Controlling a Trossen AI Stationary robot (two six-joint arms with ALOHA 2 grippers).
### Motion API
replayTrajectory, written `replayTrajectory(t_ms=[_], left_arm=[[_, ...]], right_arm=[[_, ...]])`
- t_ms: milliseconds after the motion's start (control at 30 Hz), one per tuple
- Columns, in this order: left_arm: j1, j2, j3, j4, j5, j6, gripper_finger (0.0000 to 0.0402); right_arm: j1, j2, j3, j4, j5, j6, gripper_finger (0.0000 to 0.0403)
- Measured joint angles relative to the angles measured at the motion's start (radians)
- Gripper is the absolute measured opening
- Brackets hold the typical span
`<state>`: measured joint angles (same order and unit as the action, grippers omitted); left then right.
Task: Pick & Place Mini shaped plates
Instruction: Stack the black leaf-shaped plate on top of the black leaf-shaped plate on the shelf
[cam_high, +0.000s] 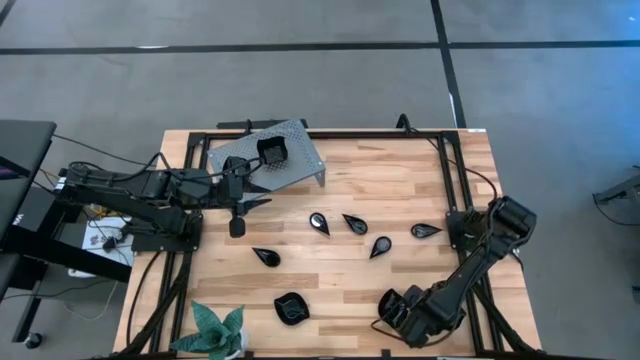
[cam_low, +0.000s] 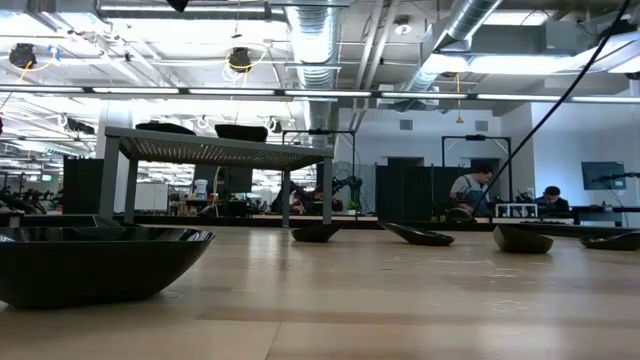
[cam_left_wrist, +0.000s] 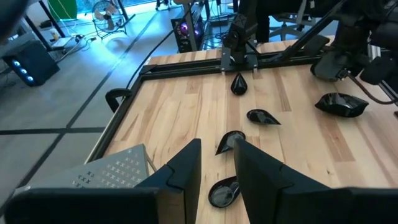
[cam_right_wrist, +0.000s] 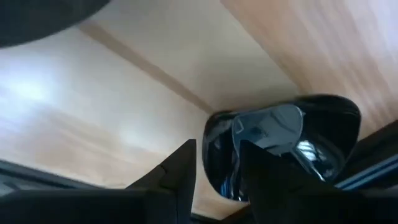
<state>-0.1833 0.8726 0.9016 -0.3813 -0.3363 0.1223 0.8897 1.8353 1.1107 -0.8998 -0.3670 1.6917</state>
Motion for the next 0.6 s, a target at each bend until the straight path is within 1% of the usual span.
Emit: replayTrajectory(t_ms=[100,200,300,400,433,600], left_arm=[[0.000,0.000,0.000,0.000,0.000,0.000,0.0097],[0.000,0.000,0.000,0.000,0.000,0.000,0.0097],[0.000,0.000,0.000,0.001,0.000,0.000,0.0097],[0.000,0.000,0.000,0.001,0.000,0.000,0.0097],[0.000,0.000,0.000,0.001,0.000,0.000,0.0097],[0.000,0.000,0.000,0.001,0.000,0.005,0.0097]], right_arm=[[0.007,0.031,0.000,0.009,-0.004,0.000,0.0115],[0.007,0.048,0.000,0.035,-0.011,0.000,0.0101],[0.003,0.046,0.000,0.042,-0.006,-0.003,0.0066],[-0.014,0.024,0.000,0.037,-0.003,-0.044,0.0017],[-0.021,0.013,0.000,0.037,-0.001,-0.060,0.0010],[-0.076,-0.050,0.010,-0.008,0.025,-0.121,0.0014]])
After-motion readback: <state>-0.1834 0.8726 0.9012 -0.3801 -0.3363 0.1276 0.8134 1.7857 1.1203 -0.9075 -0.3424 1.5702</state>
